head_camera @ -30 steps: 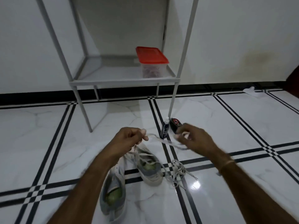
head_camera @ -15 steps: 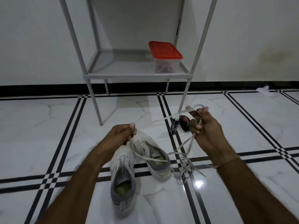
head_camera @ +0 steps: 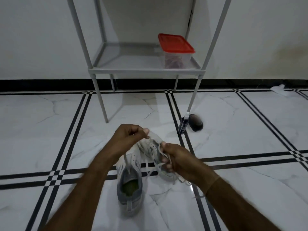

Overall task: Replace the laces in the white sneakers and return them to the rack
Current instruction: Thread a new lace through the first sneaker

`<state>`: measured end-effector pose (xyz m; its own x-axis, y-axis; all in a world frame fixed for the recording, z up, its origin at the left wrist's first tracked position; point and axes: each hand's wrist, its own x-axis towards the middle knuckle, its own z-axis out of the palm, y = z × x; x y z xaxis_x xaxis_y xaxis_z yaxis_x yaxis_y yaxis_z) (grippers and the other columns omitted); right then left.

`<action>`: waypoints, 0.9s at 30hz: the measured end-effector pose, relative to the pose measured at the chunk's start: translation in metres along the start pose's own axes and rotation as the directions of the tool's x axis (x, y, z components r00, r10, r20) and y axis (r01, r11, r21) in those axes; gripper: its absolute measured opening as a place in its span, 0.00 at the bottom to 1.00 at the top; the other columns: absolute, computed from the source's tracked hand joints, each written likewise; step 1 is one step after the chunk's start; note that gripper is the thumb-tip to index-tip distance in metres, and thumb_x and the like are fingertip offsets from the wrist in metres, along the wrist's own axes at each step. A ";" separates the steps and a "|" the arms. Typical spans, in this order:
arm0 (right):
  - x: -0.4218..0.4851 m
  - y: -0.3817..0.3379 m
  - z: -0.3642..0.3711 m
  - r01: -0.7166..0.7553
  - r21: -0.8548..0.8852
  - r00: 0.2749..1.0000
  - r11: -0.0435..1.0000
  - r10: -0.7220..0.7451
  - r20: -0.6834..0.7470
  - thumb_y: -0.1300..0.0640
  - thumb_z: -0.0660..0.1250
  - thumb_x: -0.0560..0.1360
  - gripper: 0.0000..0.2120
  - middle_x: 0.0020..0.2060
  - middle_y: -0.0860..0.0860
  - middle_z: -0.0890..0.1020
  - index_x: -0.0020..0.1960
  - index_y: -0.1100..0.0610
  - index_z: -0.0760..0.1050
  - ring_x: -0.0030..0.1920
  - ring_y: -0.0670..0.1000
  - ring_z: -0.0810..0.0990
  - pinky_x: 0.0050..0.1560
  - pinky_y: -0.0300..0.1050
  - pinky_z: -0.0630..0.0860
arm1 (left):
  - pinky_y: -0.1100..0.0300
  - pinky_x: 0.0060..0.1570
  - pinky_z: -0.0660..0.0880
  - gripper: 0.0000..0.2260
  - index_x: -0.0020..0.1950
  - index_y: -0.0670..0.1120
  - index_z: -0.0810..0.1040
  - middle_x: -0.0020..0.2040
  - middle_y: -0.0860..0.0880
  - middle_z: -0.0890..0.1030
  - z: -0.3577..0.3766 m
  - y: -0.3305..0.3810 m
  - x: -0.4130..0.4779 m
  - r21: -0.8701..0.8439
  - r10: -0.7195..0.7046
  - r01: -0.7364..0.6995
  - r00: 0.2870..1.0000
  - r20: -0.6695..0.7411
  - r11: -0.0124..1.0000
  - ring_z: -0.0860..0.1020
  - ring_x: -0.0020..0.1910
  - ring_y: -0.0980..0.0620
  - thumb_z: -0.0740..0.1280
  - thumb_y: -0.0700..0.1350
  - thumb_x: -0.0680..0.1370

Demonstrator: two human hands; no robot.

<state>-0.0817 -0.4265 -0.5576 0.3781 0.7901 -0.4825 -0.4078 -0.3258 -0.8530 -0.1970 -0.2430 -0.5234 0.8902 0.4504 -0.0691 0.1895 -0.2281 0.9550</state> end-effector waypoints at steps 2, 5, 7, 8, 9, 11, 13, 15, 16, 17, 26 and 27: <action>0.007 0.014 -0.003 0.008 -0.415 0.993 0.910 -0.057 -0.106 0.43 0.60 0.84 0.18 0.37 0.49 0.81 0.50 0.57 0.77 0.35 0.49 0.79 0.42 0.52 0.80 | 0.67 0.49 0.75 0.11 0.41 0.45 0.86 0.39 0.54 0.86 0.003 -0.007 -0.002 0.099 0.027 -0.029 0.999 0.022 0.995 0.82 0.43 0.63 0.71 0.51 0.79; 0.014 0.033 -0.009 0.090 -0.857 0.871 0.507 -0.458 -0.180 0.34 0.63 0.77 0.22 0.58 0.47 0.79 0.61 0.50 0.76 0.53 0.49 0.82 0.53 0.54 0.81 | 0.60 0.47 0.76 0.10 0.38 0.50 0.86 0.37 0.54 0.85 0.005 -0.024 -0.001 0.273 0.013 -0.028 0.998 0.056 0.962 0.82 0.39 0.58 0.73 0.53 0.77; 0.015 0.035 0.008 0.317 -0.673 0.846 0.668 -0.520 -0.118 0.36 0.64 0.78 0.23 0.62 0.46 0.80 0.67 0.48 0.72 0.58 0.47 0.81 0.54 0.47 0.81 | 0.56 0.44 0.74 0.11 0.37 0.51 0.85 0.34 0.55 0.83 0.011 -0.031 0.000 0.301 0.001 -0.032 0.995 0.103 0.953 0.80 0.37 0.56 0.71 0.50 0.79; 0.018 0.034 0.020 0.359 -0.462 0.892 0.811 -0.444 -0.087 0.39 0.65 0.80 0.20 0.59 0.47 0.82 0.68 0.48 0.73 0.54 0.47 0.83 0.49 0.43 0.81 | 0.57 0.42 0.73 0.12 0.36 0.52 0.84 0.32 0.56 0.82 0.014 -0.034 0.001 0.294 0.001 -0.038 0.992 0.127 0.955 0.78 0.35 0.56 0.70 0.48 0.79; 0.021 0.034 0.029 0.343 -0.283 0.926 0.896 -0.373 -0.058 0.45 0.65 0.82 0.16 0.52 0.49 0.85 0.66 0.51 0.75 0.47 0.47 0.84 0.41 0.39 0.79 | 0.58 0.42 0.73 0.13 0.35 0.52 0.83 0.31 0.57 0.81 0.015 -0.036 0.001 0.279 -0.002 -0.037 0.991 0.136 0.959 0.78 0.35 0.58 0.69 0.46 0.80; 0.028 0.038 0.036 0.380 -0.254 0.906 0.889 -0.414 -0.092 0.54 0.67 0.82 0.08 0.36 0.48 0.83 0.56 0.57 0.80 0.34 0.46 0.79 0.33 0.36 0.74 | 0.61 0.41 0.73 0.13 0.35 0.51 0.83 0.31 0.55 0.81 0.011 -0.042 0.001 0.278 -0.022 -0.008 0.994 0.107 0.961 0.77 0.33 0.59 0.69 0.48 0.80; 0.037 0.050 0.021 0.405 -0.423 0.846 0.810 -0.507 -0.162 0.56 0.68 0.82 0.08 0.30 0.46 0.80 0.46 0.54 0.83 0.31 0.45 0.76 0.34 0.39 0.73 | 0.65 0.37 0.71 0.12 0.37 0.51 0.85 0.30 0.53 0.81 -0.005 -0.055 -0.004 0.324 -0.067 0.047 0.997 0.049 0.945 0.76 0.31 0.60 0.70 0.51 0.79; 0.040 0.056 -0.003 0.310 -0.558 0.832 0.770 -0.504 -0.232 0.54 0.69 0.81 0.10 0.32 0.46 0.83 0.42 0.50 0.84 0.32 0.46 0.79 0.35 0.47 0.77 | 0.67 0.37 0.71 0.10 0.39 0.51 0.86 0.31 0.54 0.82 -0.025 -0.072 -0.010 0.360 -0.114 0.111 0.993 -0.013 0.926 0.78 0.32 0.59 0.71 0.49 0.79; 0.040 0.059 -0.012 0.248 -0.633 0.838 0.734 -0.490 -0.240 0.52 0.69 0.80 0.10 0.33 0.46 0.84 0.42 0.50 0.84 0.34 0.47 0.81 0.38 0.51 0.80 | 0.69 0.37 0.70 0.09 0.40 0.51 0.87 0.32 0.54 0.83 -0.032 -0.080 -0.013 0.379 -0.127 0.134 0.991 -0.043 0.916 0.79 0.34 0.60 0.71 0.47 0.79; 0.040 0.061 -0.017 0.169 -0.720 0.871 0.673 -0.444 -0.210 0.51 0.70 0.80 0.09 0.33 0.45 0.84 0.42 0.50 0.84 0.36 0.47 0.83 0.41 0.52 0.81 | 0.70 0.37 0.70 0.08 0.41 0.50 0.87 0.32 0.55 0.84 -0.035 -0.086 -0.015 0.395 -0.136 0.152 0.988 -0.068 0.906 0.79 0.34 0.61 0.71 0.44 0.79; 0.071 0.065 0.050 0.391 -0.526 0.869 0.756 -0.491 -0.060 0.58 0.72 0.79 0.07 0.45 0.50 0.88 0.56 0.54 0.83 0.46 0.45 0.86 0.50 0.43 0.83 | 0.62 0.36 0.79 0.05 0.43 0.44 0.83 0.34 0.48 0.85 0.008 -0.091 -0.016 0.172 -0.134 0.158 0.980 -0.145 0.972 0.83 0.32 0.54 0.70 0.39 0.79; 0.074 0.067 0.049 0.382 -0.510 0.866 0.771 -0.491 -0.092 0.60 0.72 0.78 0.04 0.40 0.51 0.87 0.52 0.56 0.84 0.41 0.48 0.87 0.47 0.44 0.83 | 0.60 0.36 0.81 0.05 0.45 0.43 0.82 0.34 0.47 0.85 0.008 -0.092 -0.017 0.136 -0.156 0.179 0.975 -0.161 0.974 0.83 0.32 0.53 0.69 0.37 0.79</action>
<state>-0.1222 -0.3644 -0.6402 0.6044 0.7965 -0.0178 0.2542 -0.2140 -0.9432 -0.2260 -0.2367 -0.6127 0.7714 0.6131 -0.1702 0.4001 -0.2593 0.8790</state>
